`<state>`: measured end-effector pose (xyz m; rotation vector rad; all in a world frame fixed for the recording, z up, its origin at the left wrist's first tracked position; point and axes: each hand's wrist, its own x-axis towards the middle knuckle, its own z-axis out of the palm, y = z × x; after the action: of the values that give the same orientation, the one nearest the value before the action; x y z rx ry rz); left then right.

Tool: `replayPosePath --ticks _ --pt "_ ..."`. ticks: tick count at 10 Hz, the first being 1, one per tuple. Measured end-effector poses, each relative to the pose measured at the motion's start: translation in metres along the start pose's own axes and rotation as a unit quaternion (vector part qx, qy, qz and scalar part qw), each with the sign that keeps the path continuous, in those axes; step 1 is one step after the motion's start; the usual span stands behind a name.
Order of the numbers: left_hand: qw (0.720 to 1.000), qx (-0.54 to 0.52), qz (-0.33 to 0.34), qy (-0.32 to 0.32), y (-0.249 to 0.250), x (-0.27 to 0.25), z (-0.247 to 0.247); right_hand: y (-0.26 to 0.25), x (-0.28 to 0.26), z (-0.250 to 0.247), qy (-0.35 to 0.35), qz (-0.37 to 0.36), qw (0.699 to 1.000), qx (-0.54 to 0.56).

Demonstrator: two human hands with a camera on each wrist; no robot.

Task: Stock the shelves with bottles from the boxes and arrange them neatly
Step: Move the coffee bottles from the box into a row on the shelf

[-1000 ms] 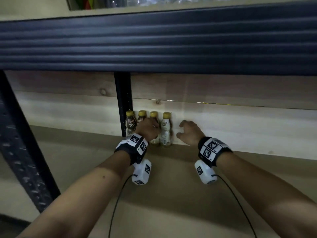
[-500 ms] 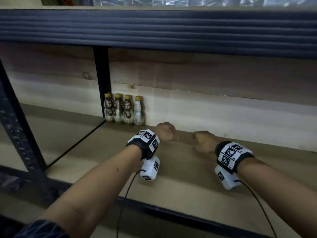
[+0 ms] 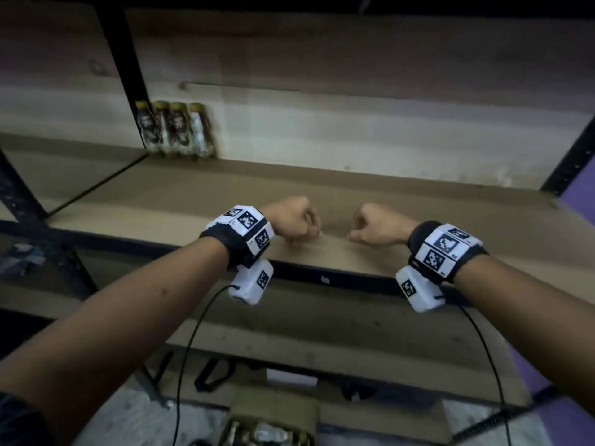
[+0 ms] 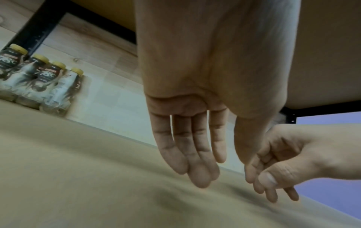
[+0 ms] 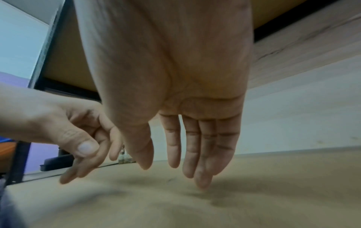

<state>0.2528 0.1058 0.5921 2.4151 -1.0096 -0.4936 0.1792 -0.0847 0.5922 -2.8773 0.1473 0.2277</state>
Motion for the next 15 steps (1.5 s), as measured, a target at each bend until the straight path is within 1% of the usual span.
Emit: replayPosePath --ticks 1,2,3,4,5,6,7,8,9,10,11,12,13,14,15 --pt "0.998 -0.020 0.012 -0.064 0.010 -0.023 0.022 0.001 -0.035 0.014 -0.020 -0.019 0.998 0.061" --pt "0.989 -0.027 0.015 -0.141 0.009 -0.043 0.045 -0.004 -0.065 0.034 -0.050 -0.032 0.992 0.107" --pt "0.981 -0.003 0.020 -0.193 -0.008 -0.059 0.065 -0.014 -0.085 0.061 -0.081 -0.039 0.990 0.106" --pt "0.974 0.007 0.015 -0.226 -0.036 -0.075 0.091 -0.029 -0.095 0.095 -0.112 -0.022 0.988 0.102" --pt "0.967 -0.028 -0.018 -0.254 -0.074 -0.093 0.124 -0.046 -0.101 0.142 -0.153 -0.006 0.980 0.125" --pt "0.958 -0.063 -0.057 -0.274 -0.114 -0.112 0.160 -0.064 -0.104 0.199 -0.203 -0.006 0.968 0.148" --pt "0.950 -0.100 -0.103 -0.277 -0.155 -0.132 0.198 -0.074 -0.108 0.261 -0.266 0.008 0.951 0.160" --pt "0.932 -0.145 -0.180 -0.279 -0.195 -0.155 0.229 -0.071 -0.118 0.314 -0.327 0.051 0.930 0.158" --pt "0.914 -0.173 -0.260 -0.259 -0.230 -0.177 0.260 -0.060 -0.130 0.358 -0.361 0.099 0.910 0.179" --pt "0.903 -0.219 -0.318 -0.186 -0.260 -0.202 0.301 -0.049 -0.138 0.406 -0.371 0.151 0.890 0.220" --pt "0.887 -0.249 -0.363 -0.139 -0.291 -0.229 0.351 -0.038 -0.141 0.466 -0.369 0.227 0.862 0.262" --pt "0.864 -0.240 -0.409 -0.166 -0.321 -0.250 0.406 -0.030 -0.145 0.531 -0.389 0.295 0.826 0.283" --pt "0.842 -0.244 -0.433 -0.207 -0.354 -0.263 0.464 -0.027 -0.150 0.599 -0.407 0.334 0.794 0.304" --pt "0.831 -0.243 -0.452 -0.215 -0.390 -0.272 0.519 -0.023 -0.150 0.671 -0.406 0.414 0.732 0.356" --pt "0.821 -0.240 -0.465 -0.230 -0.417 -0.272 0.565 -0.022 -0.155 0.743 -0.447 0.459 0.674 0.367"
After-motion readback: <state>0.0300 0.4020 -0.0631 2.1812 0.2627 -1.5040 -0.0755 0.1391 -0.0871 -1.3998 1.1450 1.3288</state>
